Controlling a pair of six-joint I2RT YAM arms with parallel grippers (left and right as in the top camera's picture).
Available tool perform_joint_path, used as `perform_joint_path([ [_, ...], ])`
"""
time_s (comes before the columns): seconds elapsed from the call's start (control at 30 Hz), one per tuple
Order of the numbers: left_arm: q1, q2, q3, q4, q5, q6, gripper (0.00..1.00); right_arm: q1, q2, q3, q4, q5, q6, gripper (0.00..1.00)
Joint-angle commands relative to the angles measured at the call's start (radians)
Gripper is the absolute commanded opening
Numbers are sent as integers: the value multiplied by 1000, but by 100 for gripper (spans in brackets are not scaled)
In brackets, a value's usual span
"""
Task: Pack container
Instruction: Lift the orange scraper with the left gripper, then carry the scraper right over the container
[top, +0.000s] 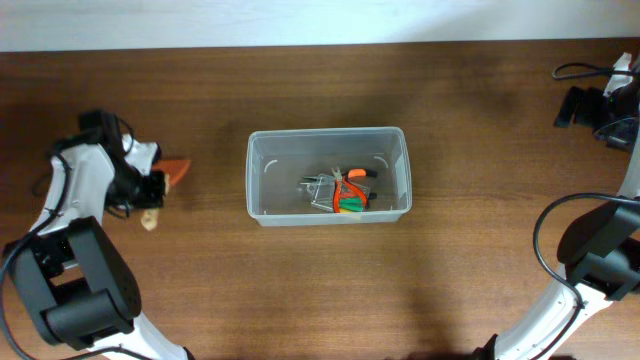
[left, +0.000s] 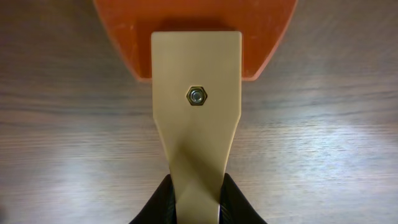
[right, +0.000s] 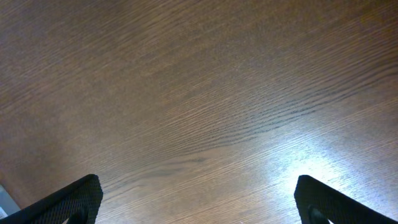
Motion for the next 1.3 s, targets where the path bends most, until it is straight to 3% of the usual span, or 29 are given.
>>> perform_joint_path([
  [0.0,-4,-1,115,-43,18,-10,3,5,-9,-4,0,-2,6,99],
  [0.33,-9,-2,336,-177,19,-10,2,5,-9,-4,0,-2,6,99],
  [0.53,-87,-12,476,-249,19,0,2,5,-9,-4,0,-2,6,99],
  [0.77,-318,-20,633,-318,22,43,2,5,-9,-4,0,-2,6,99],
  [1.03,-615,-21,643,-312,21,119,2,5,-9,-4,0,-2,6,99],
  [1.27,-772,-21,643,-238,11,127,2,5,-9,-4,0,-2,6,99],
])
